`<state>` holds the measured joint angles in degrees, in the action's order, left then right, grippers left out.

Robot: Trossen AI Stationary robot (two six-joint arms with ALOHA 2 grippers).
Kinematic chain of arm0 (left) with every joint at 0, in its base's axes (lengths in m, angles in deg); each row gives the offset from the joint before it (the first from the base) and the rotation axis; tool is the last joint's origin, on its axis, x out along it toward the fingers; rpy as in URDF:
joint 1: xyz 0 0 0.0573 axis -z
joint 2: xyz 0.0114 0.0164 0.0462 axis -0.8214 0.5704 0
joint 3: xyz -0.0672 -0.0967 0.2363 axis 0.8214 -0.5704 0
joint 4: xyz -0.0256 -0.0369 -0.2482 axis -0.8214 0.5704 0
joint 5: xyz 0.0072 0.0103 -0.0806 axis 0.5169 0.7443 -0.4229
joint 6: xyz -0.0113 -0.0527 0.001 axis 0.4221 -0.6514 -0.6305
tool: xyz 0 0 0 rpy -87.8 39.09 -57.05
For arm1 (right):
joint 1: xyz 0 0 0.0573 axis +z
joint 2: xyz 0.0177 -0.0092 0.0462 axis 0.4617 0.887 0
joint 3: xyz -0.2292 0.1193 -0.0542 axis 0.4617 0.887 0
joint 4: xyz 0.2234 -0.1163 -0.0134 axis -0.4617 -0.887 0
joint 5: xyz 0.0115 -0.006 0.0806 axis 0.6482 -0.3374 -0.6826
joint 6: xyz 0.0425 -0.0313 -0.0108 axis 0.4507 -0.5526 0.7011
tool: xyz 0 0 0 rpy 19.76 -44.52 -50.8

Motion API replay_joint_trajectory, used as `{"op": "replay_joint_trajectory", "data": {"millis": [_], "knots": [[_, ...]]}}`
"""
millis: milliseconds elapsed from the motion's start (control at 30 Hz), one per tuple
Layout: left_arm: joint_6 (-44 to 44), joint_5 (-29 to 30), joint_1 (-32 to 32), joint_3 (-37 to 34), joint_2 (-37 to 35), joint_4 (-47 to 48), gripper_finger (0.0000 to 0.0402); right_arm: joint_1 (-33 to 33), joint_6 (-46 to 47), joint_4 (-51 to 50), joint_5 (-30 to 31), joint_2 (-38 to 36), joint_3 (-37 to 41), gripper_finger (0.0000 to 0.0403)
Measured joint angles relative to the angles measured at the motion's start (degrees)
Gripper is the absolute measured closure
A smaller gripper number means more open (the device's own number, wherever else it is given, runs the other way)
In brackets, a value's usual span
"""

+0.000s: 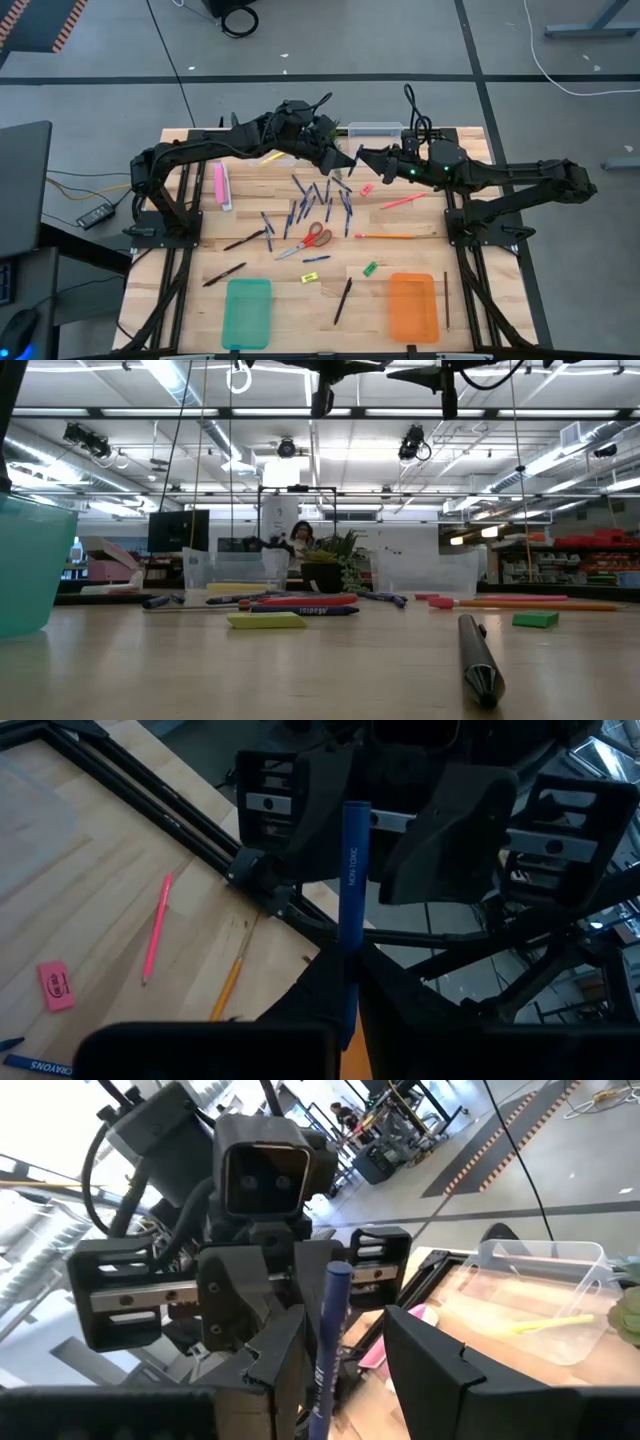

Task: Sort crayons/erasers/pens/pencils in bins
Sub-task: Put the blue crayon into the right transparent bin

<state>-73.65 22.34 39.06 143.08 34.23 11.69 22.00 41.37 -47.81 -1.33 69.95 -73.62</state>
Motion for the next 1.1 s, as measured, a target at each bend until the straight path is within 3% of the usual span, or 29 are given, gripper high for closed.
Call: {"op": "replay_joint_trajectory", "data": {"millis": [500, 933, 1100], "knots": [[0.0, 0.0, 0.0, -0.1, 0.0, 0.1, 0.0369, 0.0, -0.7, 0.7, 0.8, 0.0, 0.0, 0.0331], [0.1, -0.1, 0.0, -0.1, 0.0, -0.1, 0.0368, 0.0, -0.4, 2.4, -0.2, 0.1, 0.0, 0.0354], [0.1, -0.1, 0.0, -0.1, 0.0, 0.0, 0.0369, 0.0, -0.1, 2.4, -0.3, 0.2, 0.0, 0.0335]]}}
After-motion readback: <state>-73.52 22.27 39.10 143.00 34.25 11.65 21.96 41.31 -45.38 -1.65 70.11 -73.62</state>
